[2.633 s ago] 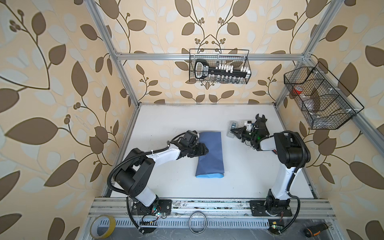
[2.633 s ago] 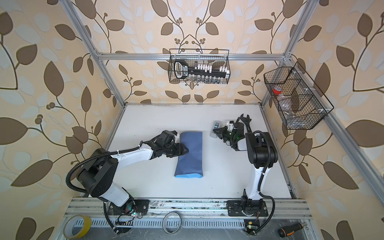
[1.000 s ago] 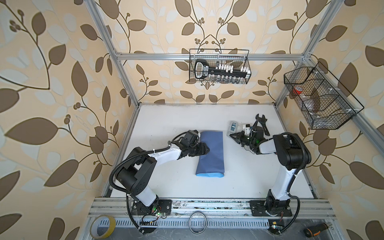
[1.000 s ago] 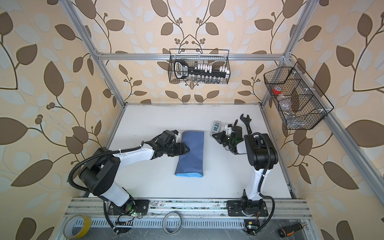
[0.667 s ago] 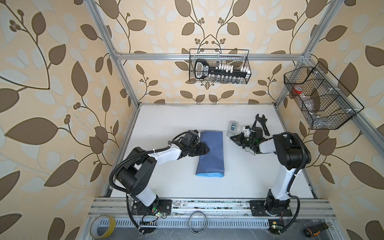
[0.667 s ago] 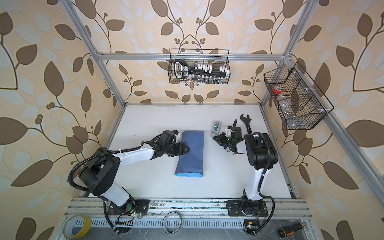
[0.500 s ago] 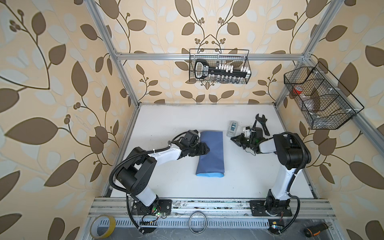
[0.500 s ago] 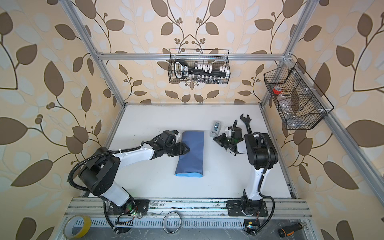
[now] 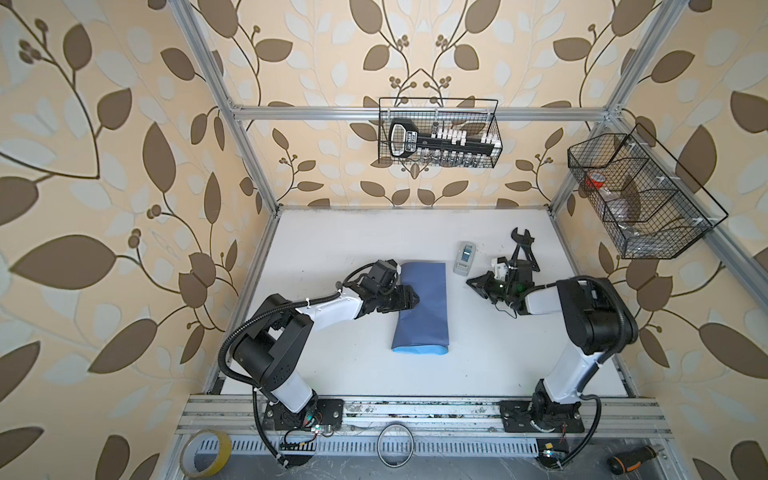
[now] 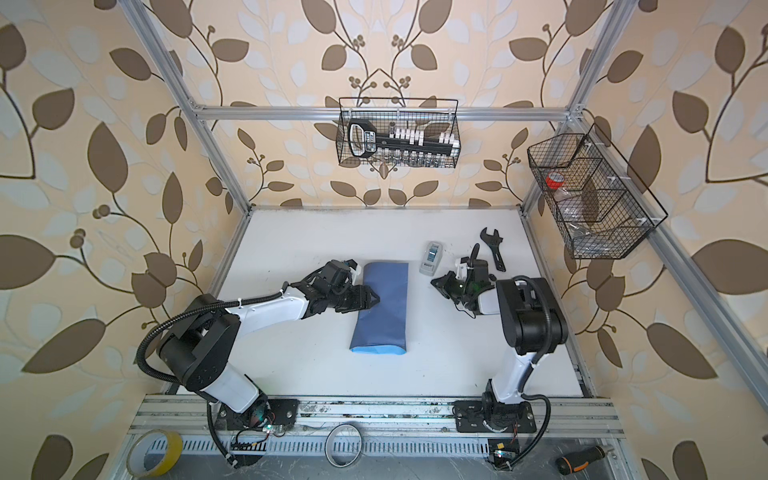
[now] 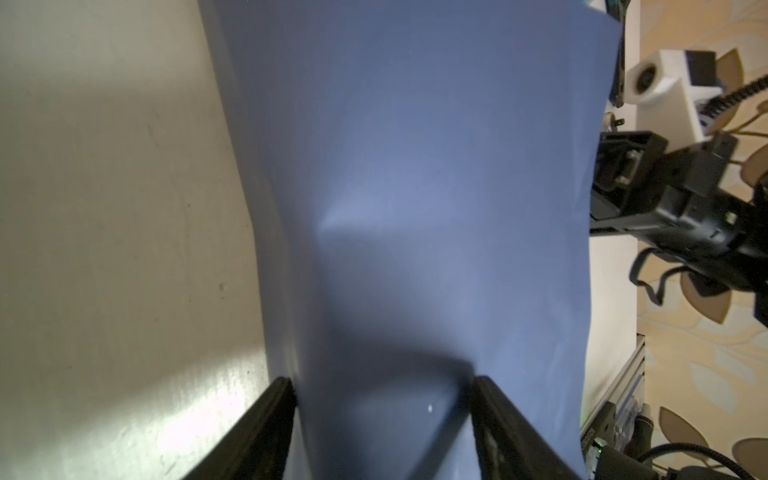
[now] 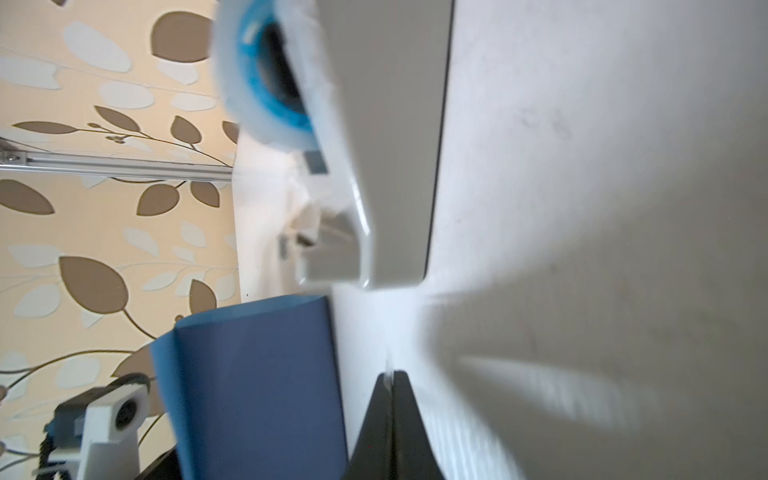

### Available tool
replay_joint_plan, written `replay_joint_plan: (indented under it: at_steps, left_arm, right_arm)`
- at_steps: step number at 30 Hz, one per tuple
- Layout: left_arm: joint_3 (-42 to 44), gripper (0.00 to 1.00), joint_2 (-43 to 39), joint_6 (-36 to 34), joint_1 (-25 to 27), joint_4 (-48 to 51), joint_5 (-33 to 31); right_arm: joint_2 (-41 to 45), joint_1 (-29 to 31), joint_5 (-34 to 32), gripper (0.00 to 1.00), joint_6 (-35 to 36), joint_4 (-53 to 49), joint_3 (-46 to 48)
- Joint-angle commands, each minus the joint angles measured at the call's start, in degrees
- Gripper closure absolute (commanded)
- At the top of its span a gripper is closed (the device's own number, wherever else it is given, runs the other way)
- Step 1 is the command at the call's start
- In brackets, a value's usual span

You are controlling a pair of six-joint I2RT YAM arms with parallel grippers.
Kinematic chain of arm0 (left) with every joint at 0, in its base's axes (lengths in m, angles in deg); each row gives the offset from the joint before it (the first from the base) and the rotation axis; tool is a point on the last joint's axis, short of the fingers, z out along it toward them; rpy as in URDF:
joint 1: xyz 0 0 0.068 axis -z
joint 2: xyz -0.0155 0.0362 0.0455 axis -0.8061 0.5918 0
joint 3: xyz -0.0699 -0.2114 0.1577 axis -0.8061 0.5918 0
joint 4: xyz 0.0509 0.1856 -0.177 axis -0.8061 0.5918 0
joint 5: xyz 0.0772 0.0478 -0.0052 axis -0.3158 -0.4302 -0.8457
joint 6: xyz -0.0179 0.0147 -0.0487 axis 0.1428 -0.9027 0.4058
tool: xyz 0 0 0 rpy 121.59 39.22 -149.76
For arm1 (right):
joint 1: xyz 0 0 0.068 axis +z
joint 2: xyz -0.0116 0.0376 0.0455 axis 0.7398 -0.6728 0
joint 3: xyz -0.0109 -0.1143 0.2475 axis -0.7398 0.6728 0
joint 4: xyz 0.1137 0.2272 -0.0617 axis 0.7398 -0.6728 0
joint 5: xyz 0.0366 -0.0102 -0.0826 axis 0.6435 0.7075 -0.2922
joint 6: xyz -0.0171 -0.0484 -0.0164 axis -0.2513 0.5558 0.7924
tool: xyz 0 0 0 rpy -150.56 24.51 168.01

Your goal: Wrap the gift box in paper

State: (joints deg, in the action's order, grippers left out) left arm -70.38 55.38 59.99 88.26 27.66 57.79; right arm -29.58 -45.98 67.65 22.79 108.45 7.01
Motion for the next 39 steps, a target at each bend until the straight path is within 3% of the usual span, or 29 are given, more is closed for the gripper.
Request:
replay_joint_plan:
  at_steps: [1, 7, 12, 18, 25, 39]
  left_arm:
    - [1.9, 0.32, 2.7, -2.7, 0.4, 12.6, -6.8]
    - [1.8, 0.3, 2.2, -3.2, 0.4, 13.2, -7.1]
    - [1.8, 0.28, 2.3, -3.5, 0.4, 13.6, -7.2]
    - [1.8, 0.28, 2.1, -3.6, 0.4, 13.9, -7.5]
    - [1.7, 0.25, 2.0, -3.7, 0.4, 14.2, -7.6]
    - [1.4, 0.23, 1.9, -3.9, 0.4, 14.9, -8.4]
  right_arm:
    - [8.2, 1.4, -3.0, 1.0, -1.4, 3.3, 4.0]
    - [23.0, 9.3, -13.2, 1.0, -7.7, 7.2, 11.6]
    - [28.5, 17.6, -23.1, 1.0, -11.8, 8.5, 13.3]
    - [27.3, 25.4, -32.8, 1.0, -14.4, 12.7, 14.3]
    - [24.2, 29.7, -37.2, 1.0, -16.5, 16.1, 15.0]
    - [21.6, 39.4, -54.4, 1.0, -17.7, 17.7, 15.9]
